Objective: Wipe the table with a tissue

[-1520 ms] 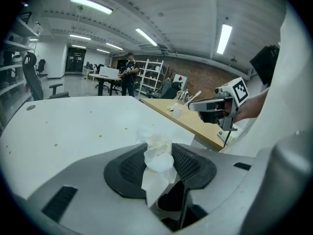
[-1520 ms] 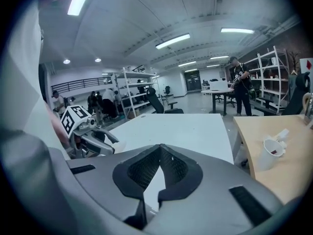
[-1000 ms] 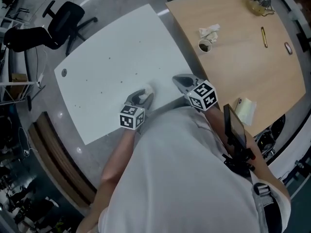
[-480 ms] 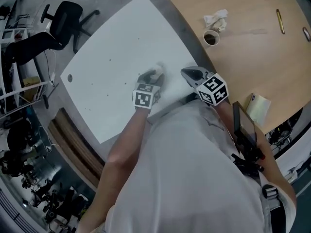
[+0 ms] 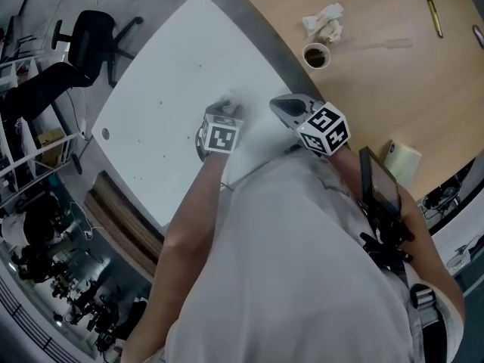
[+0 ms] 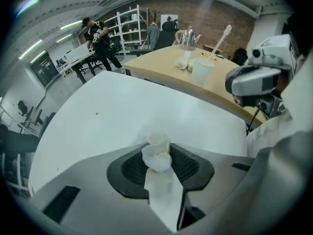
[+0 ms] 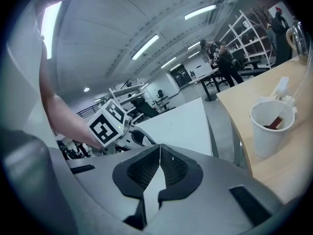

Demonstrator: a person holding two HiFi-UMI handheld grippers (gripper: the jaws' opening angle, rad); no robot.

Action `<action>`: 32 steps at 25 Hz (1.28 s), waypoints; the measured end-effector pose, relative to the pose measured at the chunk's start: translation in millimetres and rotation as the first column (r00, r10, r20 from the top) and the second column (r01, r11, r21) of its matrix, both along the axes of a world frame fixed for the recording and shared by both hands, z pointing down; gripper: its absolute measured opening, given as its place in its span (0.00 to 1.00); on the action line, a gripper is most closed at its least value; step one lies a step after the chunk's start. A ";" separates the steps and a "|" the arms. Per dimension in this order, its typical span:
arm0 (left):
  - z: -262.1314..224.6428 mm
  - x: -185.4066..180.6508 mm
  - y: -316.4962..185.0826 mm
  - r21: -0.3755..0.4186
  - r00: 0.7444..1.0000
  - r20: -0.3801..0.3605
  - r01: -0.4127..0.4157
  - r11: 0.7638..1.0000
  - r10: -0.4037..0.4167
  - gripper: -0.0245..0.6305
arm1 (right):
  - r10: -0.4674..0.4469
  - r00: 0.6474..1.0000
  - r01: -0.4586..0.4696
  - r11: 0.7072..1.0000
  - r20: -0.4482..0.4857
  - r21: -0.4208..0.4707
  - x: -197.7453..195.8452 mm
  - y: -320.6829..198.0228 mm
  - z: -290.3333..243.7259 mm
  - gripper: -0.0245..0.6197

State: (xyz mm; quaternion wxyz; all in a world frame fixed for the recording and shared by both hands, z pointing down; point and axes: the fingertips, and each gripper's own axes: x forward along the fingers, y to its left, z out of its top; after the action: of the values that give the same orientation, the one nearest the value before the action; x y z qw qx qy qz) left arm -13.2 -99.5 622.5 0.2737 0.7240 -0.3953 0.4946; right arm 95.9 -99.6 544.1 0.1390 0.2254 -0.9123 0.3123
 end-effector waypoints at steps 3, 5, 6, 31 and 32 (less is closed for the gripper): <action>1.1 4.4 1.0 0.009 0.996 0.055 -0.071 0.997 0.070 0.23 | 0.005 1.000 -0.005 1.000 0.005 -0.019 3.6 -4.6 5.5 0.07; 3.3 9.0 3.4 0.017 0.985 0.103 -0.139 0.990 0.137 0.23 | 0.004 1.000 -0.004 1.000 0.007 -0.027 4.4 -5.7 9.1 0.07; 4.0 10.9 4.8 0.019 0.979 0.124 -0.167 0.986 0.164 0.22 | 0.001 1.000 0.000 1.000 0.009 -0.028 4.0 -5.9 10.0 0.07; -11.5 24.8 112.8 0.017 0.990 -0.049 -0.130 0.991 0.130 0.23 | -0.133 0.991 0.133 0.991 -0.023 0.001 -15.6 16.5 14.3 0.07; -13.3 14.3 116.5 0.023 0.995 -0.060 -0.078 0.997 0.079 0.23 | -0.140 0.990 0.140 0.990 -0.027 0.006 -18.4 17.3 14.4 0.07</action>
State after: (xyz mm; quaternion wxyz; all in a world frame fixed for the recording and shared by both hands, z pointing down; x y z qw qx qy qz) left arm 1.1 17.0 609.3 0.2583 0.7565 -0.3632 0.4787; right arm 77.5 -82.3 558.5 0.1721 0.1654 -0.9251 0.2952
